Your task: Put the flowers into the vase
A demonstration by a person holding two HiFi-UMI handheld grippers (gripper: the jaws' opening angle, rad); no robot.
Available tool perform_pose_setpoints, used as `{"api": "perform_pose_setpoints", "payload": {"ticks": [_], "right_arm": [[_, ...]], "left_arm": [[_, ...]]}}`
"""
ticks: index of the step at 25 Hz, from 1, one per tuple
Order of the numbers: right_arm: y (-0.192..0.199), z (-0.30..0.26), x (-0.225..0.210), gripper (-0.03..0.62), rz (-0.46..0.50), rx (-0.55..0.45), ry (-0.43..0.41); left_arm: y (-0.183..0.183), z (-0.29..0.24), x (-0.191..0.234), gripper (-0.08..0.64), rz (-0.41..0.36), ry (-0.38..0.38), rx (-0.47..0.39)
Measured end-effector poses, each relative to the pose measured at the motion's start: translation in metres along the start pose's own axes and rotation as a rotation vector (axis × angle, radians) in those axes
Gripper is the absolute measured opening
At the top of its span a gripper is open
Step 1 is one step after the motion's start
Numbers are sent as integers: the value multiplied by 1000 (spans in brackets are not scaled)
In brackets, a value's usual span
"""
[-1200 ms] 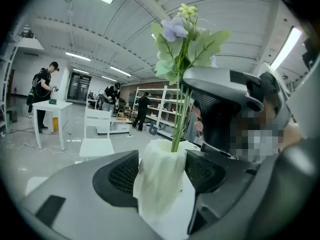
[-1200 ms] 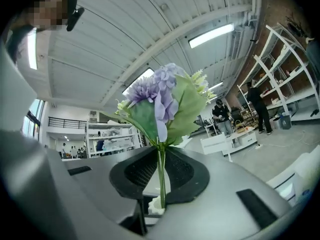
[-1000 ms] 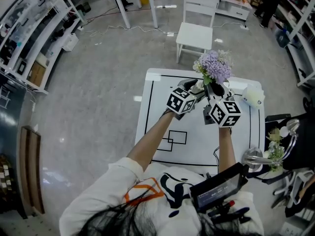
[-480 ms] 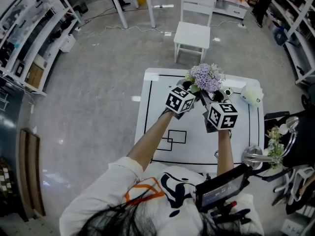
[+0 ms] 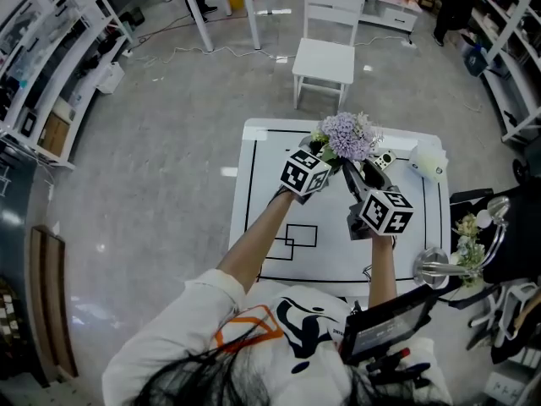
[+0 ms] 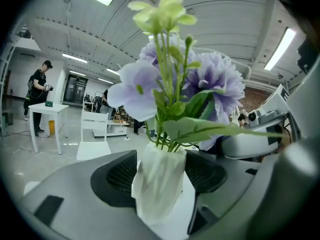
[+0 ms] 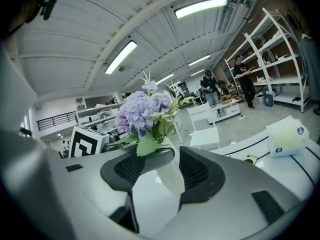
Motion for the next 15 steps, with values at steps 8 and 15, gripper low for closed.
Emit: {"api": "perform_pose_setpoints", "payload": {"ticks": [8, 15], "right_arm": [[10, 13, -6, 205, -73, -8, 4], [22, 23, 5, 206, -67, -3, -17]], "left_arm": [[6, 12, -6, 342, -41, 6, 5], [24, 49, -13, 342, 3, -24, -11]]}}
Point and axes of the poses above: the fingertips, and each gripper's own axes: z backward along the fingers, x to its left, y out of its underside, the point moved 2 cm from there along z, backward along the fingers, and after that the axes turned 14 degrees about -z, right-handed, at the moved point
